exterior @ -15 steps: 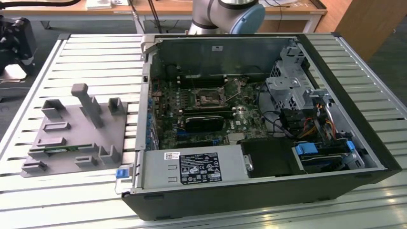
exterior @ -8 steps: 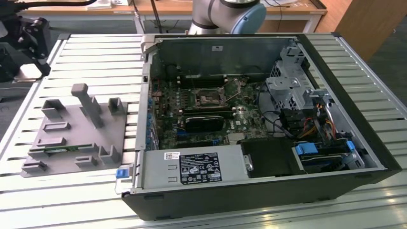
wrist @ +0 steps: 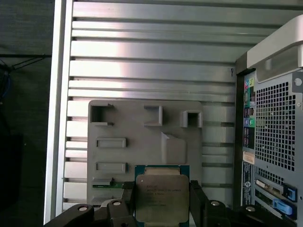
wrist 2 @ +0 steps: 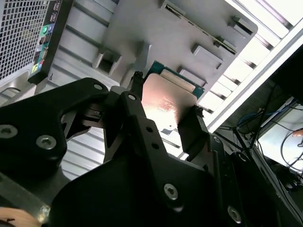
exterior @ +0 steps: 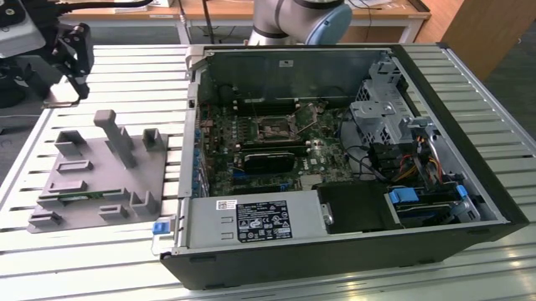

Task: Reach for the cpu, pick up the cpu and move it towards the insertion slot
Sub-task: 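Pick up the cpu and move it towards the insertion slot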

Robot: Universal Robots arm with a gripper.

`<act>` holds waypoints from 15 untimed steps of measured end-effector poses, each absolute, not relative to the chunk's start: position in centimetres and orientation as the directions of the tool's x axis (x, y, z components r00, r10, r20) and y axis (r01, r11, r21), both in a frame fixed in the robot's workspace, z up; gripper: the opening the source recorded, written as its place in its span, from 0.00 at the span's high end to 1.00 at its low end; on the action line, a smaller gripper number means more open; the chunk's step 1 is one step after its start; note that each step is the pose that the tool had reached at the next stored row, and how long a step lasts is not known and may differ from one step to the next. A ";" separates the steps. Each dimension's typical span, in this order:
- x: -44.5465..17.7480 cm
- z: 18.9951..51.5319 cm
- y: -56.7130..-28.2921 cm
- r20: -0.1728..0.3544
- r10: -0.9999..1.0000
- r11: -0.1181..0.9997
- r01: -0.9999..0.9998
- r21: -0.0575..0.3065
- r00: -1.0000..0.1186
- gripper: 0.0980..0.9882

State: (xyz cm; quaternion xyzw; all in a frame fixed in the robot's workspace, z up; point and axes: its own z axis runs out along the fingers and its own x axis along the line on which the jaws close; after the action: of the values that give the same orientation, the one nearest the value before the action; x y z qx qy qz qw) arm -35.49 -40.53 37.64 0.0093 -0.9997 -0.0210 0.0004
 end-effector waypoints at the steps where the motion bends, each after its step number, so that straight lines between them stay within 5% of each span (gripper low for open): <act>1: -35.1 37.6 -40.5 0.000 -0.019 0.999 -0.019 0.042 -1.000 0.50; 15: -29.8 37.6 -40.5 0.000 -0.019 0.999 -0.019 0.045 -1.000 0.50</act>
State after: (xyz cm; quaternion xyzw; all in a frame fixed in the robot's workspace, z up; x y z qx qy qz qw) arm -29.77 -40.53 37.64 0.0093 -0.9997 -0.0227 0.0004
